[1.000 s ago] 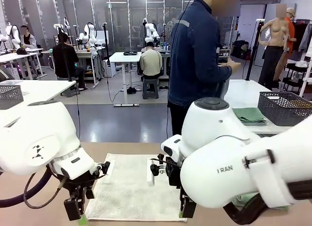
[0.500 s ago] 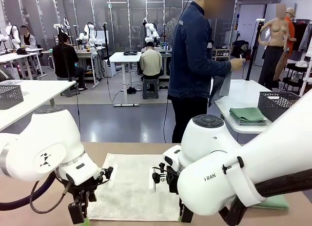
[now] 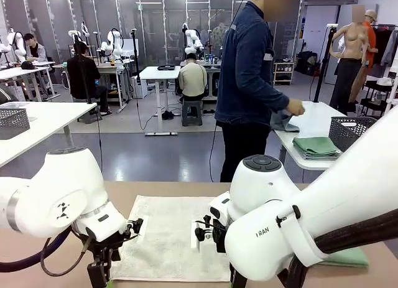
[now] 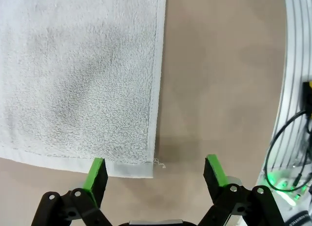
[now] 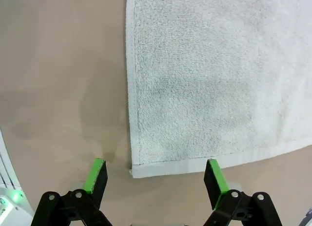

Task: Fold the towels and place them in the basket.
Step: When a person lays out a Towel with hook on the table, fold it in half twice.

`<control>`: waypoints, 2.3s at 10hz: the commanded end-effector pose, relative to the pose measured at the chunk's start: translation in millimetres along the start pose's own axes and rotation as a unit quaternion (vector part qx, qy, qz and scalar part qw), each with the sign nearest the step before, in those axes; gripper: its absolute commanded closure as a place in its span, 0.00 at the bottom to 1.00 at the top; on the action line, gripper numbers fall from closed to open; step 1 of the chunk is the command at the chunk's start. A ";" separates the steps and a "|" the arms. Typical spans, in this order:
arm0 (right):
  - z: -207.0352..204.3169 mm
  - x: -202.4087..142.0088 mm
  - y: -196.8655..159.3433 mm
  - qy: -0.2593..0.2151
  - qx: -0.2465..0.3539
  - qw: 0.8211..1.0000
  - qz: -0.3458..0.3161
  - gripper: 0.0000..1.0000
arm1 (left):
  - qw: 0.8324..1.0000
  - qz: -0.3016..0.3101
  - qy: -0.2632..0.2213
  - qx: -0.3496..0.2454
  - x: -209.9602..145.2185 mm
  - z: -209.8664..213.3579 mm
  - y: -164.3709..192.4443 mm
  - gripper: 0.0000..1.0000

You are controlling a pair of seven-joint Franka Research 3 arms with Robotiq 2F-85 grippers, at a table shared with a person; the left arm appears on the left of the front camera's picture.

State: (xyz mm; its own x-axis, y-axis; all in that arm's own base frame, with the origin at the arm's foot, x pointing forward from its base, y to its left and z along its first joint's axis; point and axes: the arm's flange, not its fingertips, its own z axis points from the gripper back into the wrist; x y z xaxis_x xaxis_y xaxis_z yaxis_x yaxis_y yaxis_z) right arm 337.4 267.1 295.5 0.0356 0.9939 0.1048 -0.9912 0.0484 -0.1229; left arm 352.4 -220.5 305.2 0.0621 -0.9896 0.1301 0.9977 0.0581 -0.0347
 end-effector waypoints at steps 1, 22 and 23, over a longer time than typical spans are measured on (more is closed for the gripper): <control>-6.9 -25.4 27.0 -0.007 0.000 1.000 0.007 0.00 | 1.000 -0.003 0.005 0.015 -6.9 -11.6 -6.9 0.00; 23.6 -24.4 19.6 -0.009 0.013 0.999 -0.030 1.00 | 1.000 0.015 -0.014 0.012 -4.1 2.4 -8.2 1.00; 35.3 -24.4 22.7 -0.016 0.017 0.999 -0.030 1.00 | 1.000 0.022 -0.008 0.006 -5.3 12.1 -13.0 1.00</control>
State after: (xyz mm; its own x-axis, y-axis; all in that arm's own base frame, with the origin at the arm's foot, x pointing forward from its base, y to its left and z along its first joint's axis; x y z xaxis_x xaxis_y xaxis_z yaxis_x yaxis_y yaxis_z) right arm 342.9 262.2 313.2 0.0957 0.9880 0.1209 -0.9885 0.1086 -0.1049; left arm 358.0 -222.8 306.6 0.0814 -0.9870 0.1382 0.9967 0.0798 -0.0169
